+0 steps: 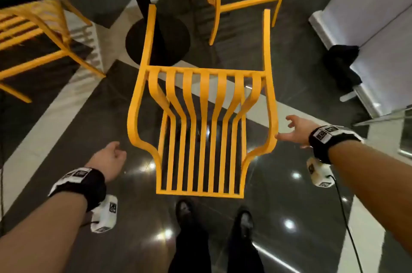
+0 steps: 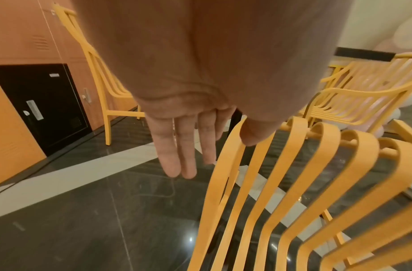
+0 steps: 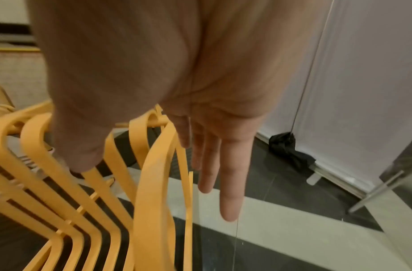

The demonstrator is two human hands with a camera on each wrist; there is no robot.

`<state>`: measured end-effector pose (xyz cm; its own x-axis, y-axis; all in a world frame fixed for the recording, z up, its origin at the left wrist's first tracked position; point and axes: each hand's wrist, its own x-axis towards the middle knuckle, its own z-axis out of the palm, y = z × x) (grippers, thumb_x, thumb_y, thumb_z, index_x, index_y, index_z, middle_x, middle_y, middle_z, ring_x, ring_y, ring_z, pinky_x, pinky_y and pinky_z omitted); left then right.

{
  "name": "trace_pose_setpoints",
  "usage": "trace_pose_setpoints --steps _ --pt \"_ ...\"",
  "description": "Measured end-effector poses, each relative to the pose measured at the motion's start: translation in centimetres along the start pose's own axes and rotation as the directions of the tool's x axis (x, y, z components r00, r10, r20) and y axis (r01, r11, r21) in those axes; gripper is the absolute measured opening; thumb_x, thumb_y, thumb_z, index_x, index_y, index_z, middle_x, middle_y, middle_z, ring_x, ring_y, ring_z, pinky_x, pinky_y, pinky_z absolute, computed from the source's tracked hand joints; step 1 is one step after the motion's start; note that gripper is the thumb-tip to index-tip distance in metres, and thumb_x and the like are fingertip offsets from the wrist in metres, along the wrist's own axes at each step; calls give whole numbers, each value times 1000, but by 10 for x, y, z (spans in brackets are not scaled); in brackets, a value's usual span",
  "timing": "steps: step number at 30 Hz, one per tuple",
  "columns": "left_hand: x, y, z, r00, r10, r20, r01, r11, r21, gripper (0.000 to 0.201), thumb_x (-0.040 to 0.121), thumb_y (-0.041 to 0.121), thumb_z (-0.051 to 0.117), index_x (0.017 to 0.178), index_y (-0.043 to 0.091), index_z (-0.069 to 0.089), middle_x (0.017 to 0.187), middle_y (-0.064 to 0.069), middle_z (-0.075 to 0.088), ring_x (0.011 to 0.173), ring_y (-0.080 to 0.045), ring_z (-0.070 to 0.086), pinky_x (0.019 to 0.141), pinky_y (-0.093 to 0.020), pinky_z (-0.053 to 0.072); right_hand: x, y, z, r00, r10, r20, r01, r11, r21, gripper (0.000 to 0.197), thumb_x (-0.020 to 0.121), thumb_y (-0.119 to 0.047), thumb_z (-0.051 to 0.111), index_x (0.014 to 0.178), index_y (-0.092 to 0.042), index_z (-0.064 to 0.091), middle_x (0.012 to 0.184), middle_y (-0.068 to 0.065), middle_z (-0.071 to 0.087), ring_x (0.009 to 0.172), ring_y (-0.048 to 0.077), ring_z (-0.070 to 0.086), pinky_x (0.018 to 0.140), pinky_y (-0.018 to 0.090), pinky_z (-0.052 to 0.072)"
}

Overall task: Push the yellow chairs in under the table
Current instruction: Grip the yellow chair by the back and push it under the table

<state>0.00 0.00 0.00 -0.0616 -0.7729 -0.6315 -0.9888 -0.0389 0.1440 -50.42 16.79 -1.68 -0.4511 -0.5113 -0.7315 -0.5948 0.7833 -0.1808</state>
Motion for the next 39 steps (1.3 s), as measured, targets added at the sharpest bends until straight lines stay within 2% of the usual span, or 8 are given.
trace_pose_setpoints --steps 3,9,15,19,29,32,36,39 --pt "31 15 5 999 6 -44 -9 998 -58 57 98 34 46 148 8 33 140 -10 56 128 -36 49 102 -41 38 13 -13 26 999 21 25 -21 1000 -18 81 76 -58 72 134 -11 42 128 14 61 107 34 63 86 49 58" --pt "90 13 41 999 -48 -7 46 976 -212 34 102 37 32 113 9 47 113 -25 60 101 -42 56 84 -44 40 35 6 87 998 65 -21 -61 986 155 39 85 -43 70 105 -11 60 97 11 68 85 29 63 80 39 50" --pt "88 12 58 998 -55 -30 38 908 -418 33 104 33 28 126 19 48 110 -1 52 117 -38 51 85 -36 31 33 14 115 990 101 -99 -70 958 277 35 92 -47 57 94 -12 59 71 -4 56 76 25 56 75 36 42" --pt "87 20 49 995 -36 -89 -8 890 -456 32 104 33 29 124 17 49 108 -2 57 100 -26 50 85 -34 30 32 5 106 964 165 -209 -80 928 365 40 94 -37 56 89 1 65 68 10 59 65 30 55 63 36 43" --pt "36 46 -20 968 -50 -248 -91 846 -526 42 104 38 25 121 7 49 102 -13 63 89 -25 50 79 -33 33 -20 -19 35 934 115 -339 48 898 438 55 94 -49 45 76 -1 62 79 19 74 77 37 67 78 46 55" --pt "11 46 -39 960 -65 -272 -99 830 -549 46 104 40 25 128 8 48 111 -20 64 94 -31 56 79 -34 35 -46 -32 9 926 90 -366 85 896 436 59 97 -50 42 61 -5 53 66 17 66 65 35 62 65 39 50" --pt "-21 42 -66 950 -97 -298 -81 842 -534 38 103 44 27 110 14 50 99 -16 58 93 -34 54 78 -37 35 -72 -53 -23 925 87 -371 93 893 440 56 99 -45 43 58 -7 47 53 7 54 49 21 53 47 27 35" --pt "-27 40 -85 941 -145 -305 -43 845 -532 49 101 47 34 125 9 55 118 -21 60 109 -40 54 89 -43 39 -83 -71 -39 928 115 -353 68 882 465 54 98 -49 42 63 -8 48 55 7 57 47 23 57 42 24 35"
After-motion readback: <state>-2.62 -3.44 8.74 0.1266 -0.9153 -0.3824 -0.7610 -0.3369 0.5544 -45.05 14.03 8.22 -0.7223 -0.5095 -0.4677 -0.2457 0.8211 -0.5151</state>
